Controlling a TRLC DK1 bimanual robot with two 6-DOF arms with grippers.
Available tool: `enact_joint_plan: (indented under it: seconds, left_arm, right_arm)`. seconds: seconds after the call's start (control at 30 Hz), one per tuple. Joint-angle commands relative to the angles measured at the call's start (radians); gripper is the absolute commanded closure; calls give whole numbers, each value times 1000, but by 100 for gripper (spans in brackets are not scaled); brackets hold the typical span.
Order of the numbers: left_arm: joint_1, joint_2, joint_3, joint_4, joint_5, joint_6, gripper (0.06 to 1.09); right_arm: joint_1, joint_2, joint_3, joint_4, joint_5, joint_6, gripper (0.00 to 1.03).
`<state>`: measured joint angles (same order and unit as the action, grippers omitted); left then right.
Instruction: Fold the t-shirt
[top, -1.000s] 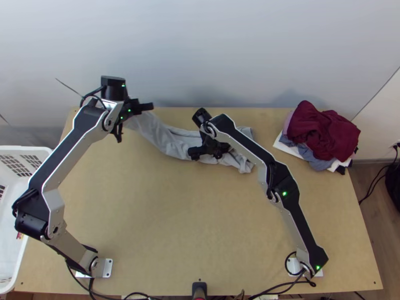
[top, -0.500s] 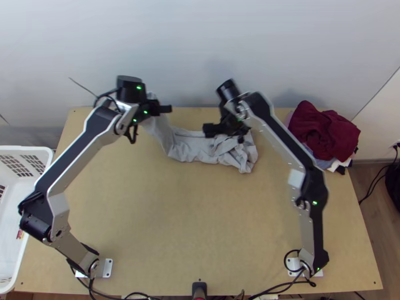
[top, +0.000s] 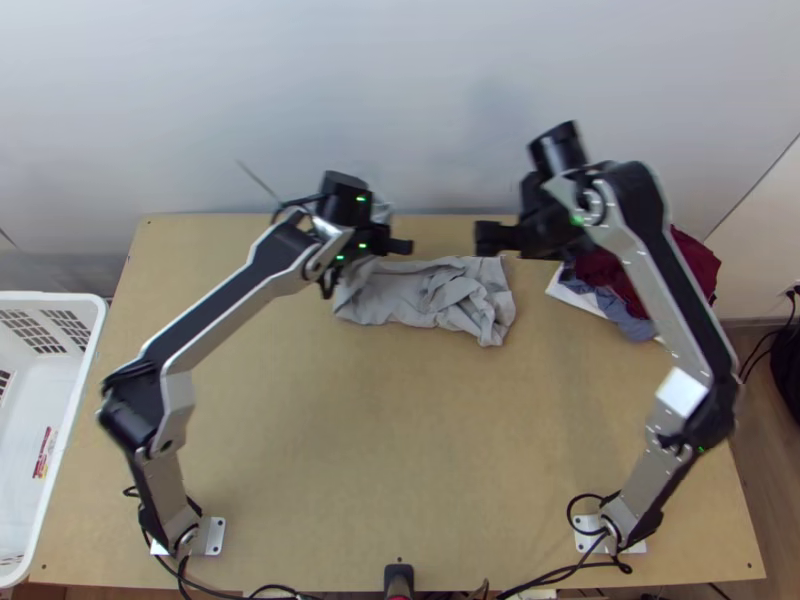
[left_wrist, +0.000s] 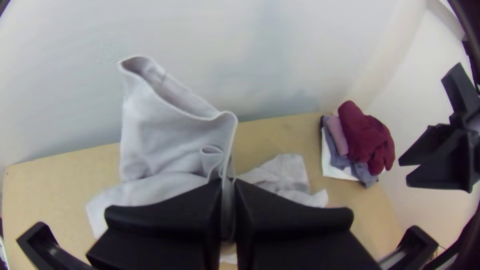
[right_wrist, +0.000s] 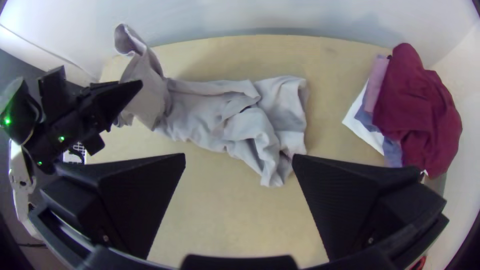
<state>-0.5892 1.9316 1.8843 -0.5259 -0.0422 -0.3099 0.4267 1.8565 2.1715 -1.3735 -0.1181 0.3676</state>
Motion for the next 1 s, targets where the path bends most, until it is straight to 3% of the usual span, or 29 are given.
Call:
enact_joint_plan:
  seconds: [0.0, 0.2, 0.43, 0.73, 0.77, 0.87, 0.9, 0.93, 0.97]
  left_arm:
    - [-78, 168, 190, 6, 42, 6, 105]
    - [-149, 283, 335, -16, 74, 8, 105]
    - [-231, 313, 357, -16, 151, 8, 105]
    - [-291, 455, 366, 12, 169, 6, 104]
    - [-291, 474, 368, 24, 162, 0, 93]
    - [-285, 517, 404, 30, 140, -28, 43]
    - [-284, 518, 406, 29, 140, -40, 18]
    - [-281, 514, 406, 26, 139, -60, 10]
    - [-278, 500, 406, 17, 139, -75, 10]
  right_arm:
    - [-68, -91, -93, -22, -11, 10, 3]
    - [-120, -100, -116, -22, -14, 14, 3]
    - [-167, -112, -168, -22, -14, 21, 3]
    - [-195, -118, -185, -22, -26, 25, 3]
    - [-198, -122, -190, -22, -28, 24, 3]
    - [-200, -128, -211, -22, -29, 24, 3]
    - [-200, -128, -220, -22, -29, 24, 3]
    - [-200, -128, -225, -22, -29, 24, 3]
    - [-200, -126, -230, -18, -29, 24, 3]
